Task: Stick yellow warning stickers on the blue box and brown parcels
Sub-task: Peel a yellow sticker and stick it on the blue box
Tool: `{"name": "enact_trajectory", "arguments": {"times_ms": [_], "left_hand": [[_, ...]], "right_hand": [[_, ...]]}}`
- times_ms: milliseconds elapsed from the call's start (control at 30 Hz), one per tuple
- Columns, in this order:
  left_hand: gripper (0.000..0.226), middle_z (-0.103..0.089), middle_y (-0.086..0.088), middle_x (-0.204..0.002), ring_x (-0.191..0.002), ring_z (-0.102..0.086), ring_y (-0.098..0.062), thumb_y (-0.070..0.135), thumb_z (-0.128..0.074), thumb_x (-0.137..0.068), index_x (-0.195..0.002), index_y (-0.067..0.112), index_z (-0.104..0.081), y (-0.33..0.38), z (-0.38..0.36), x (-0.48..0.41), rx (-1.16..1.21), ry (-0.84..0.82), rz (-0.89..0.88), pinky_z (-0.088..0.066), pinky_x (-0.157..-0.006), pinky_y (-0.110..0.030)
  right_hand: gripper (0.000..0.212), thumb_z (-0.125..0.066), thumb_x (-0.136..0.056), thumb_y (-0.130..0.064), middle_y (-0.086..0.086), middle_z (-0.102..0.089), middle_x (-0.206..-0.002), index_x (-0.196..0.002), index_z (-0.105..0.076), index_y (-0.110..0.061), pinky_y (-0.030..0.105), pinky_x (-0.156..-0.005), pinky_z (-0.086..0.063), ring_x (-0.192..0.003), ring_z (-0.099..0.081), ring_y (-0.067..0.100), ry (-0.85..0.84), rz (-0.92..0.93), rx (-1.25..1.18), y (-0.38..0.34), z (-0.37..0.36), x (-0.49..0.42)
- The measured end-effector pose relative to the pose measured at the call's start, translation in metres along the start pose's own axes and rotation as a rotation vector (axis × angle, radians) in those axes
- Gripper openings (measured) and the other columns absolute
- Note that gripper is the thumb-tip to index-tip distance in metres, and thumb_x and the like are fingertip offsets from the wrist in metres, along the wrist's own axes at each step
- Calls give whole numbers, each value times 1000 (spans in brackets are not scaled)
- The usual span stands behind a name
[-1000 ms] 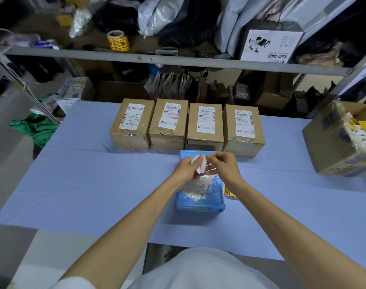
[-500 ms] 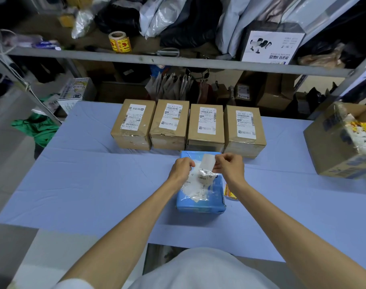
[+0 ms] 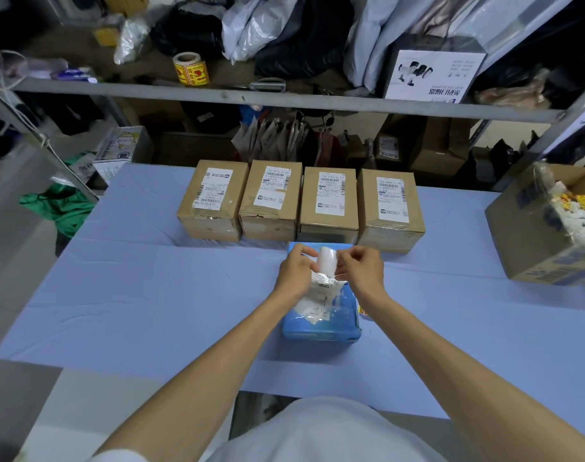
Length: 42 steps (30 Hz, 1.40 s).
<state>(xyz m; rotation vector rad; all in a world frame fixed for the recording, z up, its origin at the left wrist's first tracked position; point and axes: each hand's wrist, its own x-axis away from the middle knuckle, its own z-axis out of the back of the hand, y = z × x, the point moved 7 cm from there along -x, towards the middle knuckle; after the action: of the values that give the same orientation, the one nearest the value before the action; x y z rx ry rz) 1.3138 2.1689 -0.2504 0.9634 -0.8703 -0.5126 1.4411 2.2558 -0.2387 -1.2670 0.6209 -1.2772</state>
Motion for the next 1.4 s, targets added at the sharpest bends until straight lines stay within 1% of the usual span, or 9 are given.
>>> {"name": "enact_trajectory", "arguments": {"times_ms": [133, 333, 500, 667, 800, 900, 1000, 1200, 1400], "left_hand": [[17, -62, 3, -80, -76, -56, -15, 35, -56, -92, -99, 21, -48, 12, 13, 5, -131, 192, -209, -38, -61, -26], [21, -59, 10, -70, -70, -55, -4, 47, -68, -80, -88, 30, -61, 23, -6, 6, -281, 48, -298, -40, -60, -22], [29, -60, 10, -85, -79, -58, -9, 52, -64, -82, -94, 25, -62, 26, -8, 4, -343, 85, -301, -44, -68, -26], [24, -63, 12, -88, -82, -58, -7, 48, -59, -87, -91, 25, -62, 31, -1, 2, -352, 114, -344, -37, -62, -22], [15, -68, 8, -92, -86, -59, -11, 33, -59, -90, -95, 20, -65, 25, 5, -7, -320, 145, -271, -43, -70, -27], [14, -67, 1, -91, -84, -60, -12, 26, -60, -90, -97, 16, -67, 13, 7, -14, -115, 86, -163, -46, -70, -27], [8, -63, 5, -85, -78, -57, -9, 22, -62, -89, -93, 17, -66, 6, 4, -14, -2, 30, -110, -41, -62, -20], [6, -65, 2, -91, -85, -61, -16, 25, -65, -87, -91, 21, -65, -4, 0, -16, 61, -21, -31, -47, -67, -28], [17, -70, 5, -90, -84, -62, -9, 29, -76, -77, -90, 19, -73, -17, 9, -18, 53, 99, 34, -44, -68, -20]], "right_hand": [[16, -56, -88, -10, 15, -69, -72, -80, -67, -1, 34, -60, -58, -60, -67, 21, 84, 19, 33, 0, 5, 0], [17, -56, -84, -9, 14, -68, -67, -71, -65, -3, 44, -65, -60, -64, -68, 28, 58, 60, 64, -5, 3, 0], [20, -58, -86, -12, 19, -68, -70, -75, -69, -1, 34, -61, -60, -71, -69, 34, -35, 56, -11, -4, -3, 0], [31, -53, -95, -27, 14, -71, -75, -81, -71, -6, 29, -57, -55, -62, -69, 23, -223, 12, -115, 0, -11, 4], [36, -51, -96, -33, 12, -71, -80, -85, -70, -5, 27, -54, -54, -60, -67, 20, -172, -39, -98, 6, -6, 0], [11, -59, -91, -18, 12, -67, -86, -89, -64, -9, 29, -59, -55, -64, -65, 19, -72, -21, 23, 9, 6, -8], [5, -63, -88, -15, 11, -69, -86, -88, -65, -10, 25, -54, -54, -65, -65, 18, -146, -27, 7, 8, 4, -10], [4, -67, -86, -9, 12, -71, -85, -84, -66, -6, 21, -55, -51, -67, -65, 16, -138, -10, -37, 6, 1, -9], [7, -70, -84, -8, 14, -69, -83, -78, -67, -6, 26, -61, -52, -71, -65, 19, -130, -3, -32, 9, 0, -8]]}}
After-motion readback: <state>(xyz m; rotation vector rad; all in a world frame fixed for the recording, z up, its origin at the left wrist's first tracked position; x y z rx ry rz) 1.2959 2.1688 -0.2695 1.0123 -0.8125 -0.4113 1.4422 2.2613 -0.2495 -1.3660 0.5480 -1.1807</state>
